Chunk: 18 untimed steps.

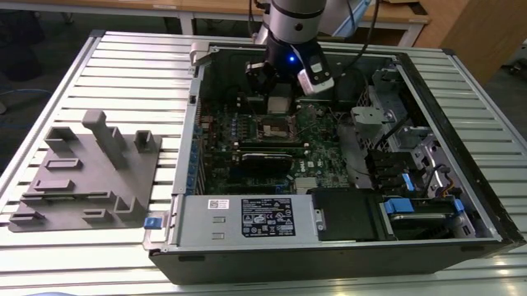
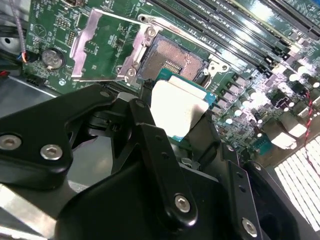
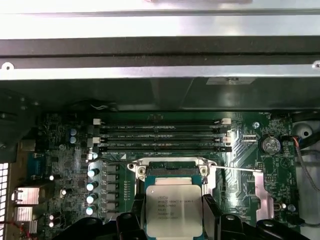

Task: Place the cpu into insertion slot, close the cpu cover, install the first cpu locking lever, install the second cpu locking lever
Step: 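Place the cpu into insertion slot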

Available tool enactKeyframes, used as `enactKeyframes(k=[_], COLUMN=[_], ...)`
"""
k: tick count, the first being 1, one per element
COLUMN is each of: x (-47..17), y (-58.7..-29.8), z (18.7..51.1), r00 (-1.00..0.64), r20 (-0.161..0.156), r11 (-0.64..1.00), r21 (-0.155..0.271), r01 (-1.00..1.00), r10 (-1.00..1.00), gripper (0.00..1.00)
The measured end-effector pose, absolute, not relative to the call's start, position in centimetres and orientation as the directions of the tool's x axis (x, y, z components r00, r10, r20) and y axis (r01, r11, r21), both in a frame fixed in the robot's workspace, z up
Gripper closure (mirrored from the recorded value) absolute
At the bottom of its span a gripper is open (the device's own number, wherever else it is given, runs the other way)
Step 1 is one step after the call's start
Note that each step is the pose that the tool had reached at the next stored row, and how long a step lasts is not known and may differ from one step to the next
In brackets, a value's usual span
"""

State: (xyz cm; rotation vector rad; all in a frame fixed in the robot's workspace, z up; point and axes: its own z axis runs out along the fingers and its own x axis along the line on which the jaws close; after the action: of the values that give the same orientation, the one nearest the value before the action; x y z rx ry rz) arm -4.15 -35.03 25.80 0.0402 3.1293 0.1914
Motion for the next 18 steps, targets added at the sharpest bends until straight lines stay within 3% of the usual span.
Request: enactKeyframes(k=[18], x=[-4.19], y=[-35.03], z=[24.66], r00=[-1.0], r20=[-0.005], r11=[0.992], r21=[0.121], r01=[0.03], r10=[0.031], gripper=[0.46])
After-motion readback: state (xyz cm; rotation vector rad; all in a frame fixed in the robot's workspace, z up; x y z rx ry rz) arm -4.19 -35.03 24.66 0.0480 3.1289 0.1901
